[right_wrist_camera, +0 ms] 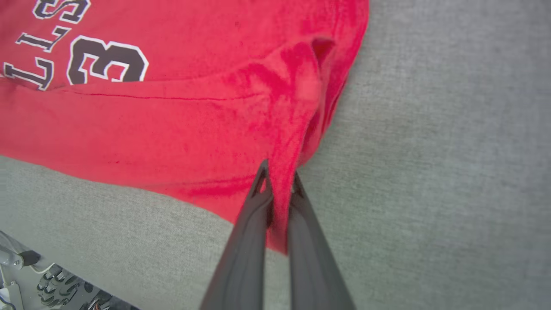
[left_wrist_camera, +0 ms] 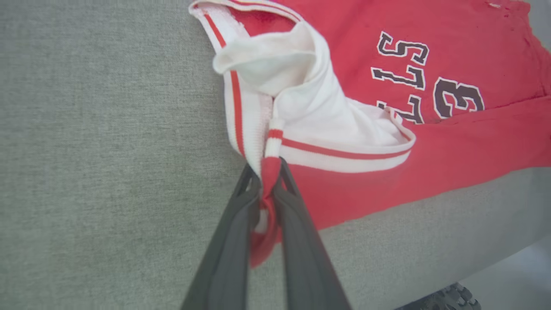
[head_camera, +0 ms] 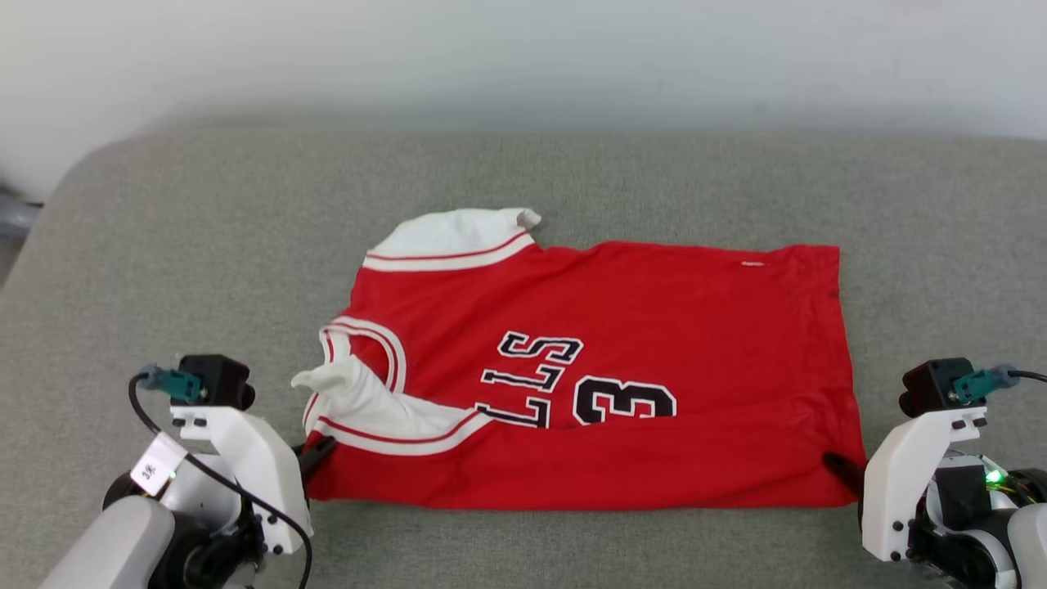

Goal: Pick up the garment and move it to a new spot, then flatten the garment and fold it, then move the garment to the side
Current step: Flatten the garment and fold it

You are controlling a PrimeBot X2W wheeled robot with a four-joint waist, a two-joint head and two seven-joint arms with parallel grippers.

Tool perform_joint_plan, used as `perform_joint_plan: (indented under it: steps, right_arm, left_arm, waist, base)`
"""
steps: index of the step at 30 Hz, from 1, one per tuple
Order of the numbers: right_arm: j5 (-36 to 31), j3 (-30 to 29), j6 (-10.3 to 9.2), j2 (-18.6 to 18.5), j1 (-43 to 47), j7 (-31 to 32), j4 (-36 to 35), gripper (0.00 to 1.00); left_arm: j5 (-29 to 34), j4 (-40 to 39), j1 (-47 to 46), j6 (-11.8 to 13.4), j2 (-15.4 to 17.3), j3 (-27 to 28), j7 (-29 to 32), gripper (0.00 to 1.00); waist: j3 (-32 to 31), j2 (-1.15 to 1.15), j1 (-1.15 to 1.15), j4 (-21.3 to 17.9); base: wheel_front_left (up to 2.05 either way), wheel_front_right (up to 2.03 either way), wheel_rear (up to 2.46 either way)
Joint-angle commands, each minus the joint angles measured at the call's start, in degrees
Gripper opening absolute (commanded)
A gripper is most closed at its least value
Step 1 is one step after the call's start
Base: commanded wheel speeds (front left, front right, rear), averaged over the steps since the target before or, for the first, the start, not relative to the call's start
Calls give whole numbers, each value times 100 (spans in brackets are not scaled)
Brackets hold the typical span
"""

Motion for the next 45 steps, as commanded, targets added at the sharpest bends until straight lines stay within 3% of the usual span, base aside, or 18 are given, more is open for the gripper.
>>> perform_joint_plan:
  steps: [1, 13, 21, 27, 28, 30, 33, 39, 45]
  right_arm:
    - [49, 20, -4, -55, 123, -40, -56, 0]
    - [116, -188, -4, -29, 1040, 159, -510, 0]
    - [65, -643, -4, 393, 1869, 219, -583, 0]
    - [79, -821, -4, 719, 2203, 19, -460, 0]
    - [61, -834, -4, 736, 2212, -73, -451, 100]
    - [74, -828, -4, 766, 2200, -254, -447, 100]
    - [76, -749, -4, 760, 2109, -659, -537, 100]
    - [-260, -657, -3, 671, 1889, -2045, -806, 100]
    - [-751, -621, -4, 712, 1680, -3223, -1059, 100]
  left_arm:
    - [41, -12, 144, 26, 23, 3, -57, 0]
    - [-109, -370, 1175, 357, 132, 73, -266, 0]
    - [-209, -53, 1625, 433, -92, -37, -411, 0]
    - [-200, 375, 1509, 345, -328, -172, -470, 0]
    - [-215, 440, 1473, 338, -368, -175, -502, 22]
    - [-205, 529, 1420, 295, -411, -200, -520, 100]
    - [-94, 602, 1318, 288, -442, -178, -692, 100]
    - [341, 552, 1050, 320, -396, -107, -1334, 100]
    - [841, 418, 785, 525, -516, 106, -2404, 100]
  waist:
    - [-210, 0, 0, 15]
    - [-821, 0, 0, 144]
    - [-879, 0, 0, 205]
    - [-825, 0, 0, 217]
    - [-817, 0, 0, 215]
    - [-811, 0, 0, 203]
    - [-818, 0, 0, 182]
    - [-873, 0, 0, 150]
    - [-909, 0, 0, 90]
  base:
    - [0, 0, 0]
    - [0, 0, 0]
    - [0, 0, 0]
    - [0, 0, 0]
    - [0, 0, 0]
    - [0, 0, 0]
    - [0, 0, 0]
    - [0, 0, 0]
    - [0, 0, 0]
